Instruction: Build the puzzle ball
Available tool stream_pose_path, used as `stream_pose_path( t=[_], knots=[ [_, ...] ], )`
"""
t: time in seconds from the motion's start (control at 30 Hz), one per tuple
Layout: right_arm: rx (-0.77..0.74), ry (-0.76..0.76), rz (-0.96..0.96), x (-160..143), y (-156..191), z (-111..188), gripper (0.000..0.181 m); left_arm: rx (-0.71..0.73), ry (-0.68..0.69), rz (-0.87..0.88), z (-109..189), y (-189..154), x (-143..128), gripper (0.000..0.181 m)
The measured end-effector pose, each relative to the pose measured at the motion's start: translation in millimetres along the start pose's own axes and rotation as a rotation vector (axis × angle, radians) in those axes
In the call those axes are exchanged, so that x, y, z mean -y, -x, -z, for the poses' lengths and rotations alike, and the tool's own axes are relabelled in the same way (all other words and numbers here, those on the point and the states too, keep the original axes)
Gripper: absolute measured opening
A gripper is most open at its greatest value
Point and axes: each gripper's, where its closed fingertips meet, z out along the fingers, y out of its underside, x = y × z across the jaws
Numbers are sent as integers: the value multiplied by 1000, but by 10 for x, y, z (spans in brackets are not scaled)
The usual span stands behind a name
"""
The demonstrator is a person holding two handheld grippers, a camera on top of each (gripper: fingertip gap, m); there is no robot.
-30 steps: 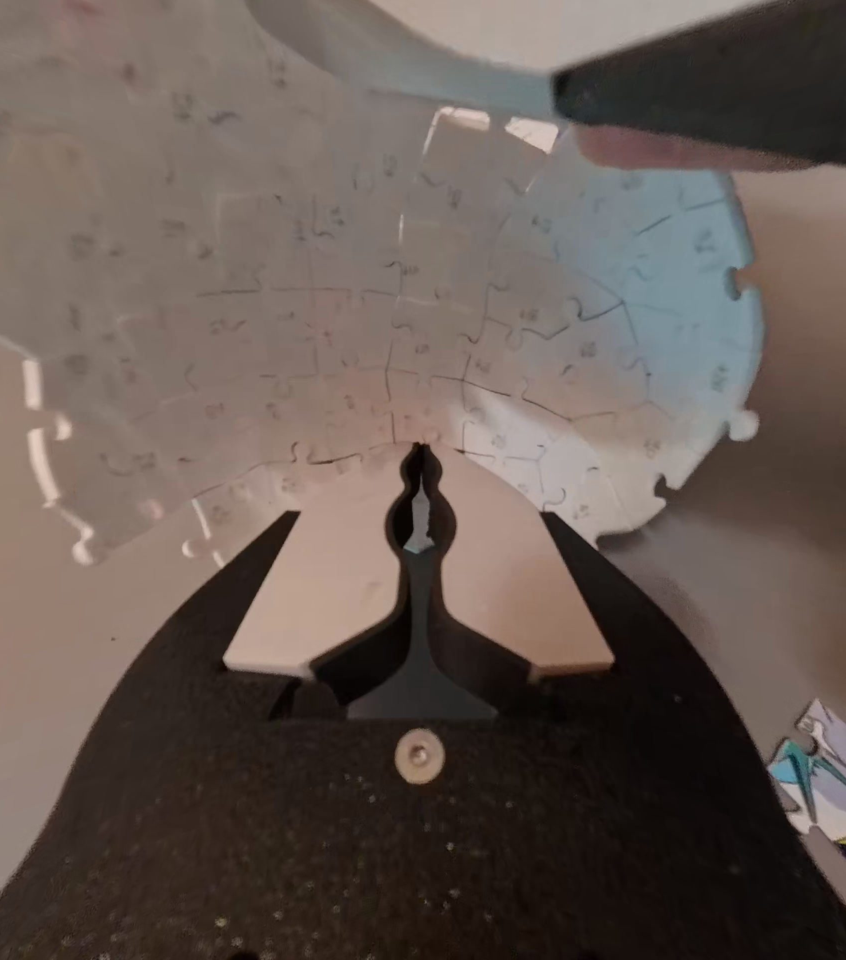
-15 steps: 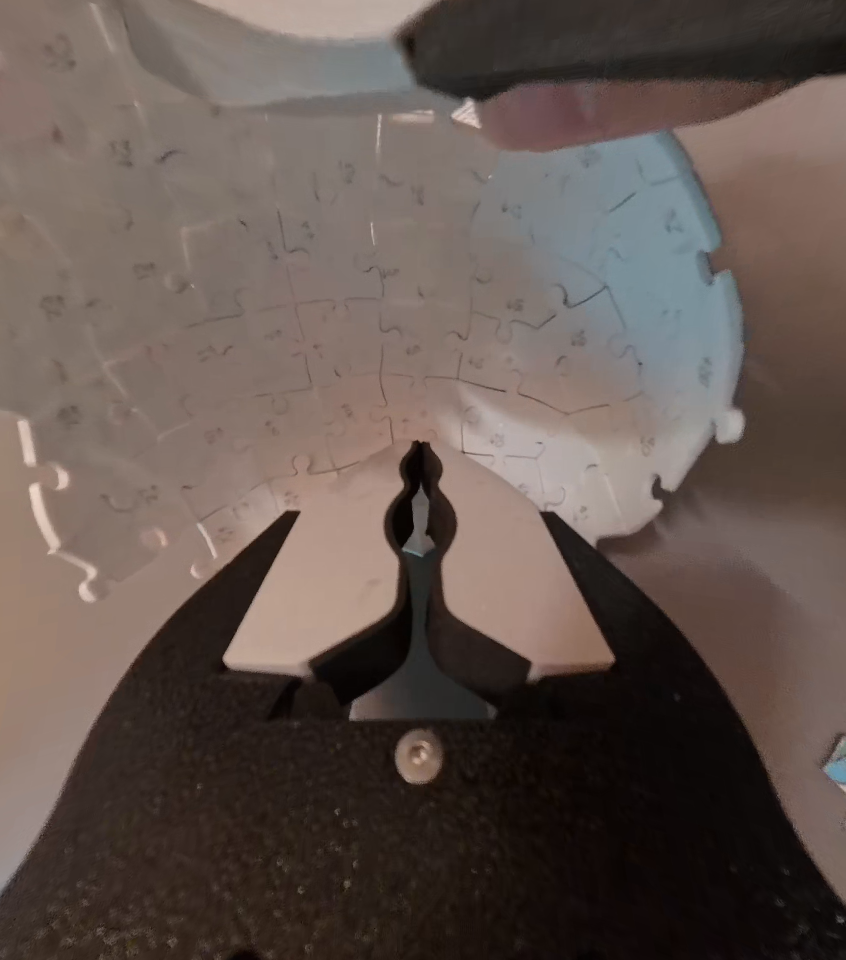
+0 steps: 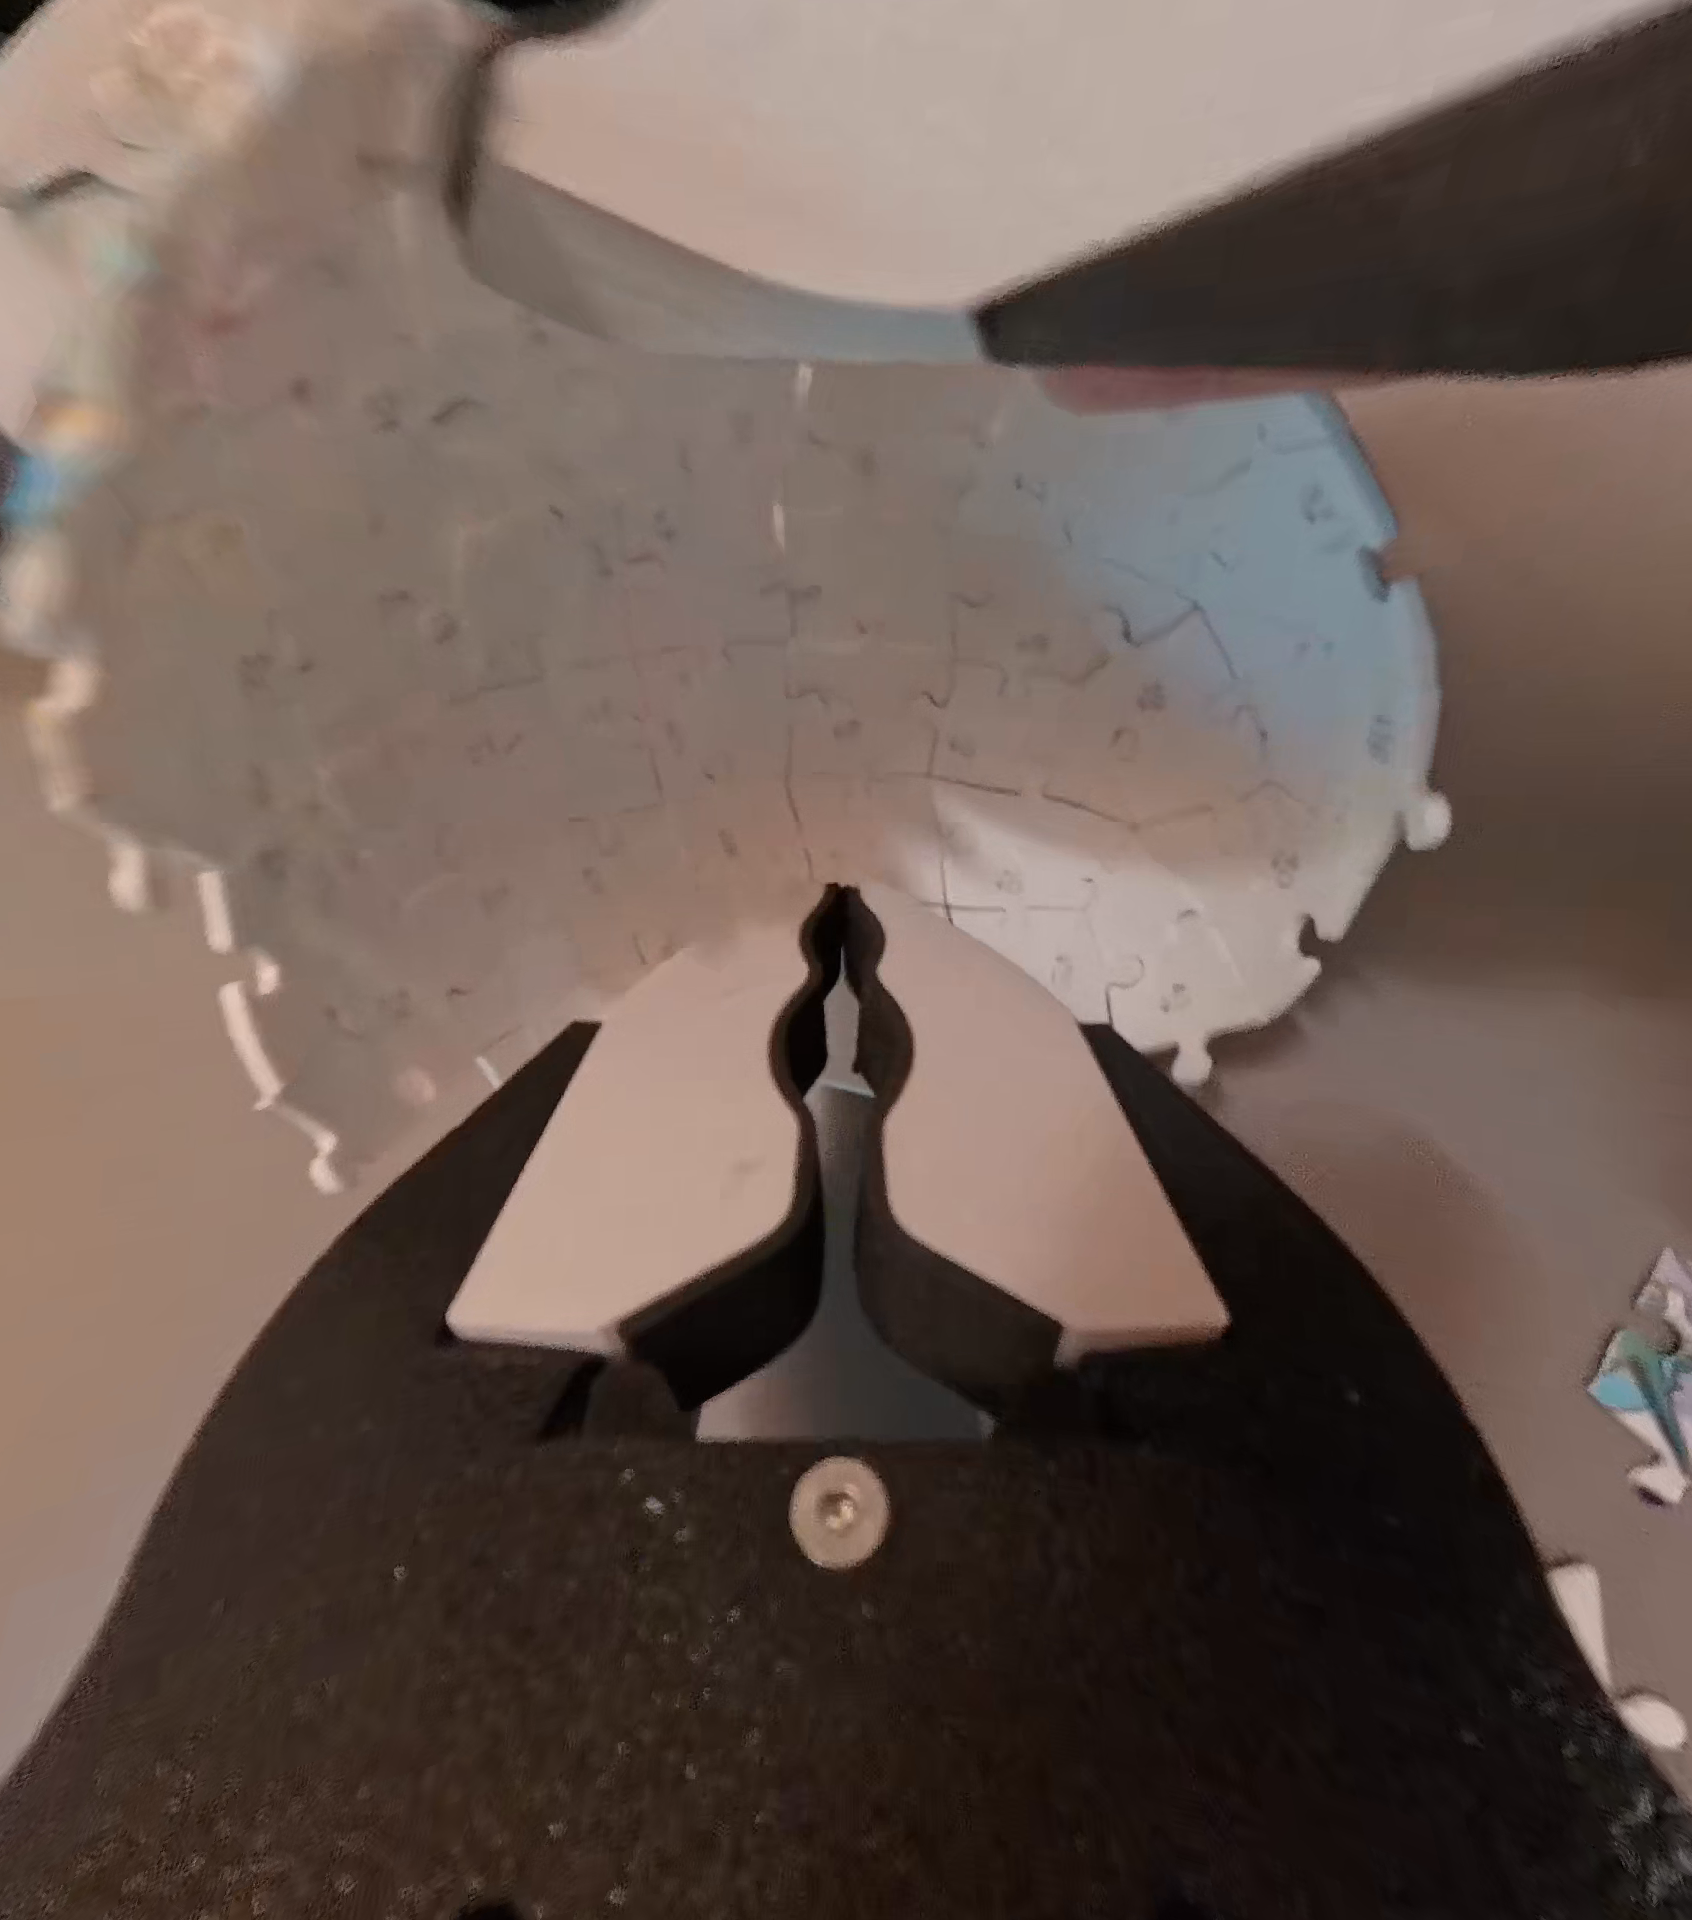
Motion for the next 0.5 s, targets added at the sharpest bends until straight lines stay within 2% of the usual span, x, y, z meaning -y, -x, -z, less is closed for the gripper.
stream_pose_path(
  t=[0.13, 0.37, 0.5],
  knots=[
    [5, 0, 6, 17, 13, 5, 3, -41, 73, -72, -63, -110, -108, 0],
    [10, -13, -15, 45, 25, 2, 4, 2, 72, -166, -79, -111, -120, 0],
    [11, -14, -21, 42, 23, -3, 4, -11, 46, -159, -80, -114, -122, 0]
  ],
)
